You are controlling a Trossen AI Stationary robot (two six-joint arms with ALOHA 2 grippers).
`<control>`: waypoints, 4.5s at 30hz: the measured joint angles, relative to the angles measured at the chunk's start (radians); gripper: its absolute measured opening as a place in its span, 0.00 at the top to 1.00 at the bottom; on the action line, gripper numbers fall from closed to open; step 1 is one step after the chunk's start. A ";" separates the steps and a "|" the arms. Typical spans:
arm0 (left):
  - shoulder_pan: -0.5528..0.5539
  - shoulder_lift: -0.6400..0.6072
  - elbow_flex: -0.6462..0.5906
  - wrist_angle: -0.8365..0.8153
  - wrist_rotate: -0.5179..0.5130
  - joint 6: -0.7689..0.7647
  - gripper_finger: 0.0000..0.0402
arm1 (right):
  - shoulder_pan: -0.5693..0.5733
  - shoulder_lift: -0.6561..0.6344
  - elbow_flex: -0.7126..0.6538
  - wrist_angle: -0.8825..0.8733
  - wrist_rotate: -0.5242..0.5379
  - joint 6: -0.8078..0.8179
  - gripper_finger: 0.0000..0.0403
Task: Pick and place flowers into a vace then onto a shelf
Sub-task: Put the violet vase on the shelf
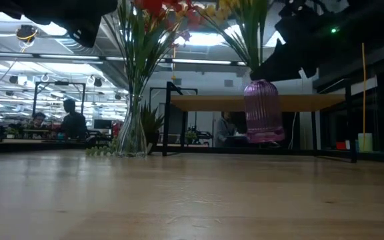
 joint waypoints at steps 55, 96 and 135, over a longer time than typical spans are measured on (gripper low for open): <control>0.000 0.000 0.000 -0.001 -0.003 -0.018 0.99 | 0.326 -0.164 -0.056 -0.036 0.449 0.048 0.72; 0.000 0.000 0.000 -0.001 -0.011 -0.020 0.99 | 0.047 -0.511 0.029 -0.065 0.318 -0.348 0.72; 0.000 0.000 0.000 -0.002 -0.011 -0.020 0.99 | -0.347 -0.512 0.109 -0.639 0.322 0.166 0.72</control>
